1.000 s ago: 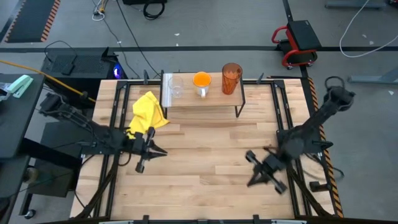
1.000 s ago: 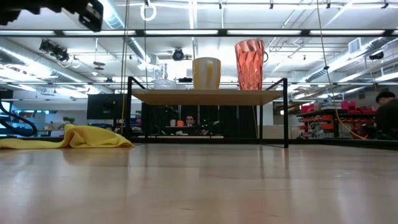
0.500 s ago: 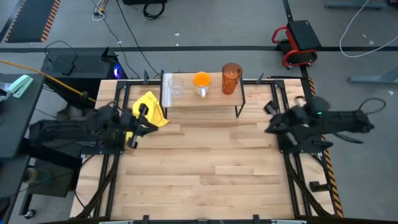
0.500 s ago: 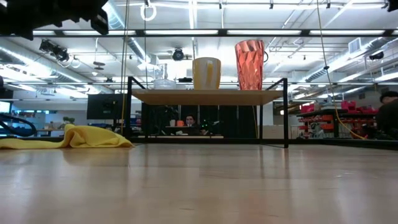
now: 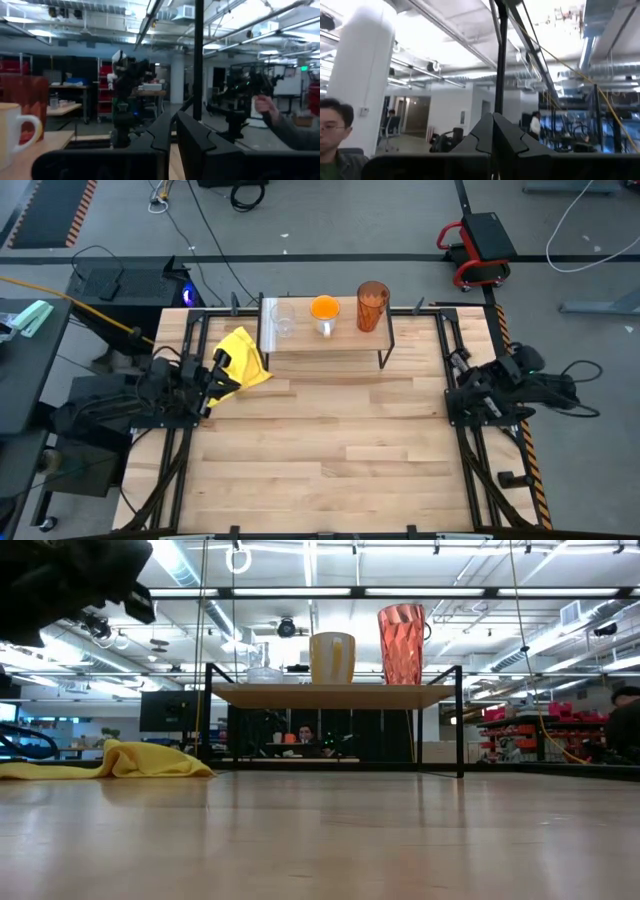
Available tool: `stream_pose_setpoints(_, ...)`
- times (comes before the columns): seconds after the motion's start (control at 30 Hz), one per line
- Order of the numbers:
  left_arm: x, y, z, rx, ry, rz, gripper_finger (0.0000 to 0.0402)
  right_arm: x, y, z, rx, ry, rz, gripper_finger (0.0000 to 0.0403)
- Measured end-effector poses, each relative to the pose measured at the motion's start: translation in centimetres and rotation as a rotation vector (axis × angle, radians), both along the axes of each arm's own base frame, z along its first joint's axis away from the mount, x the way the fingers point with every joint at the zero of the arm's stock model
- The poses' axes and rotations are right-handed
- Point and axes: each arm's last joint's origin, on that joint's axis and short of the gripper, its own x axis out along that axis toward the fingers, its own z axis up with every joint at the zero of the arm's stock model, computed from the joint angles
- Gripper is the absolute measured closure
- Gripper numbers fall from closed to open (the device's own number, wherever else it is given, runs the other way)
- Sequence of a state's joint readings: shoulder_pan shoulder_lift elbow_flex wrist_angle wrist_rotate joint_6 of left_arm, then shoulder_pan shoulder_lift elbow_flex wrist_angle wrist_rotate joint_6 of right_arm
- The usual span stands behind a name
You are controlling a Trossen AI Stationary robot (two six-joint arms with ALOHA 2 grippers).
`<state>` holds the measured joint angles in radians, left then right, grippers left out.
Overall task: Stack small to large cups/mugs on shelf
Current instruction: Return to Home Position
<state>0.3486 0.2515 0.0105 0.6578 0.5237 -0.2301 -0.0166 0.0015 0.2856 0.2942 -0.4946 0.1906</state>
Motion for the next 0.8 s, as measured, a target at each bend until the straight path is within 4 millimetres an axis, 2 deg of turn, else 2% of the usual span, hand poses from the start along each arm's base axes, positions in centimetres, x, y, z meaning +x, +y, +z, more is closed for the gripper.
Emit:
stream_pose_setpoints(0.17, -0.2, -0.1, 0.2, 0.003, -0.01, -0.045, 0.0367, 1.2, -0.1, -2.6, 0.044, -0.071, 0.005, 0.0391)
stream_pose_setpoints(0.43, -0.3, -0.2, 0.2, 0.031, -0.02, -0.066, 0.0362, 2.6, -0.2, -6.0, 0.085, 0.027, -0.008, 0.039)
stream_pose_setpoints(0.8, 0.4, 0.0, -1.7, 0.065, 0.156, -0.033, 0.0372, 3.4, -0.2, -7.5, 0.079, 0.162, -0.023, 0.039)
